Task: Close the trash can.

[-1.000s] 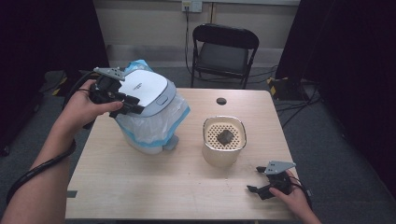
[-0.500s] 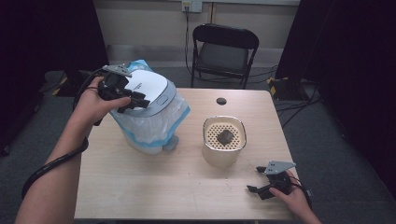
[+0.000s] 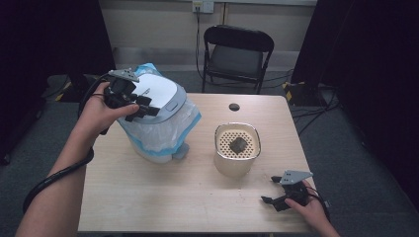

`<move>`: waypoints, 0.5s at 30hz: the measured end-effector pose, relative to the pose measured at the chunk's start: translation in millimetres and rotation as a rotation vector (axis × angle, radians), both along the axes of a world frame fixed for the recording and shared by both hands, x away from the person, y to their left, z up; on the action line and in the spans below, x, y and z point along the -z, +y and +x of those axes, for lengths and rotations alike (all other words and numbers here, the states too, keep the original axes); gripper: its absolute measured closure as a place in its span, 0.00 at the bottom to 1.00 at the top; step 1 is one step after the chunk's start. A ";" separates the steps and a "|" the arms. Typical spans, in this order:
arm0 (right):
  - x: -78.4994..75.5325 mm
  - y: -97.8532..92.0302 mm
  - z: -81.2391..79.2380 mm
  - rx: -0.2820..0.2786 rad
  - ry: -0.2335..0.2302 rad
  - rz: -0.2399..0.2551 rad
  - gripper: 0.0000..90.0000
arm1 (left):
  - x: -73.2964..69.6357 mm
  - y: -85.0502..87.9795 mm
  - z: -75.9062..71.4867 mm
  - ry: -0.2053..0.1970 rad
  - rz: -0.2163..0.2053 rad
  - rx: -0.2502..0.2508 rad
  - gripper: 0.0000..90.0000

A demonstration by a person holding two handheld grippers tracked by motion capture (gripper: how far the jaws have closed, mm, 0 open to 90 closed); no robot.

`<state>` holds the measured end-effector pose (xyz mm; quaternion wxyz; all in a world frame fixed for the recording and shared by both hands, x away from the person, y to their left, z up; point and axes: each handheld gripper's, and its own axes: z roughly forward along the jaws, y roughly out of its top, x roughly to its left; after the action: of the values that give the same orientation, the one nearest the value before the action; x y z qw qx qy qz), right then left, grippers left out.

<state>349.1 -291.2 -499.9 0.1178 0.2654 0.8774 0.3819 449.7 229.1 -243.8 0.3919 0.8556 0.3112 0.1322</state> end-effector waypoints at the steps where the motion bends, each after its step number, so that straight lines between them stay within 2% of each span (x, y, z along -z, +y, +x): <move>1: 0.0 0.0 0.0 0.001 0.001 0.000 0.14 | 0.2 1.5 -0.7 0.007 -0.010 -0.009 0.44; 7: 0.0 0.0 -0.1 0.001 0.001 0.000 0.14 | 0.6 11.5 -10.6 0.010 -0.023 -0.030 0.30; 10: -0.1 0.0 0.0 0.000 0.000 0.000 0.14 | -0.5 17.1 -18.1 0.007 -0.033 -0.035 0.27; 13: -0.1 0.0 -0.1 0.001 0.001 0.000 0.14 | -1.5 22.0 -25.9 0.011 -0.011 -0.043 0.25; 15: -0.1 0.0 -0.1 0.001 0.001 0.000 0.14 | -3.0 26.0 -31.4 0.008 -0.020 -0.047 0.24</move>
<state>349.1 -291.1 -499.8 0.1176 0.2660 0.8774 0.3816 418.3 255.1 -240.8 0.3959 0.8447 0.3340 0.1348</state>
